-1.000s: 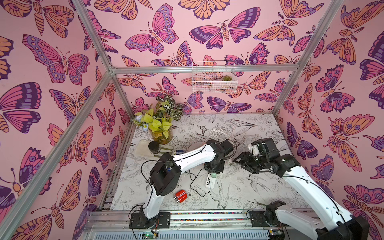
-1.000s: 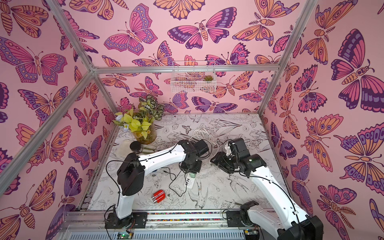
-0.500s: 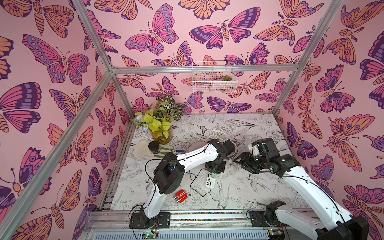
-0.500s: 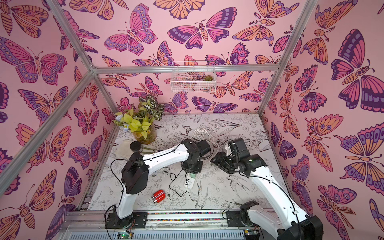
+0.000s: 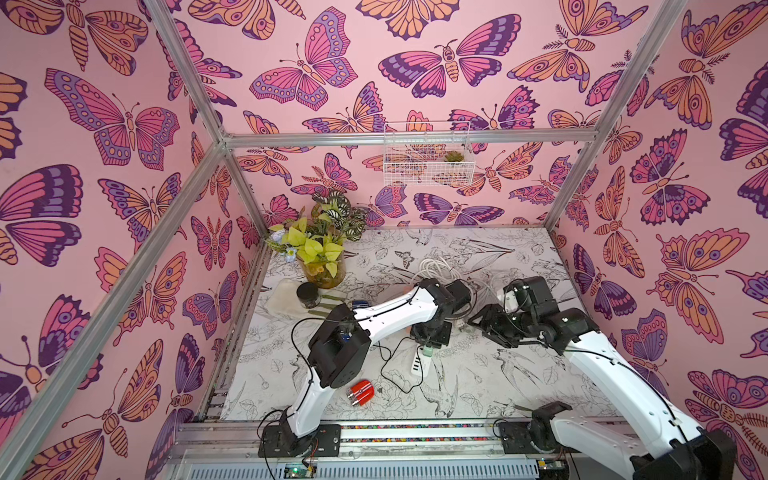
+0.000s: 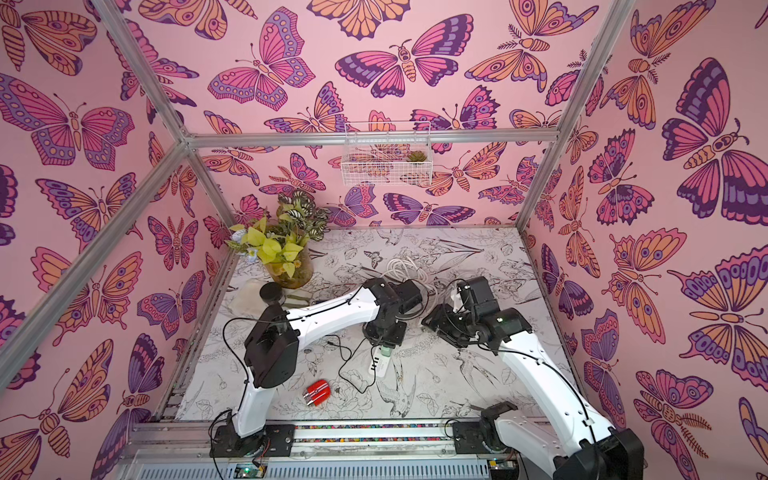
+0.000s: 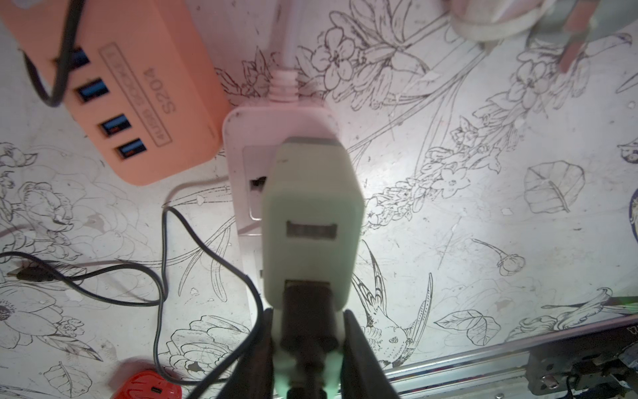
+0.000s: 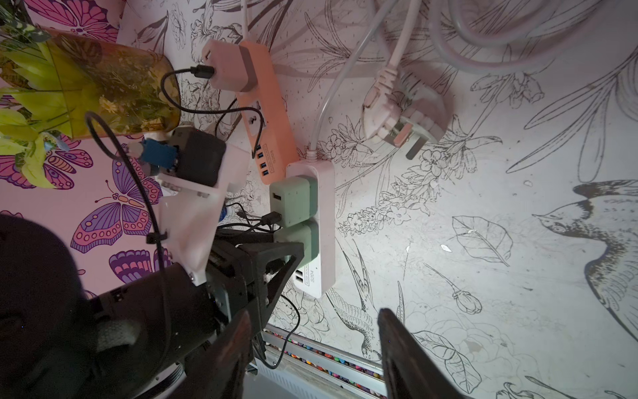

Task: Charge the electric shaver
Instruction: Insert the plug into the socket.

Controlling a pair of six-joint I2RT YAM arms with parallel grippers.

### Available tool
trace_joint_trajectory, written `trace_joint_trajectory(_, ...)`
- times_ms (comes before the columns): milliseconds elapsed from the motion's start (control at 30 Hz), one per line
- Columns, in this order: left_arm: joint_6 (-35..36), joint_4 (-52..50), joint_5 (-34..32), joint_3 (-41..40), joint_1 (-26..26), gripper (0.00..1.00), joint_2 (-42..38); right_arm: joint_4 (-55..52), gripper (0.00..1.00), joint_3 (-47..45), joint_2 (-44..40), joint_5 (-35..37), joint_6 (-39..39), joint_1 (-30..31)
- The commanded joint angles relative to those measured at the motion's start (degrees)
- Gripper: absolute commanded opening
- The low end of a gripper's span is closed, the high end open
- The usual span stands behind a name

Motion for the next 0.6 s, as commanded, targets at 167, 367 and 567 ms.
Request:
trace_joint_trajectory(167,0.9,1.7,-0.2,-4.7,-0.5,0.07,4.3,1.2,0.61,-1.2,-0.3,-0.5,1.1,-0.3)
trace_joint_trajectory(367,0.7,-2.7,-1.2,0.7,-0.5,0.35,-1.0,1.1,0.64,-1.0,-0.8,-0.3,1.3,-0.3)
trace_joint_trajectory(567,0.4,-3.5,1.5,2.4,-0.5,0.48,-4.9,0.9,0.67,-0.4,-0.8,0.1,1.4,-0.3)
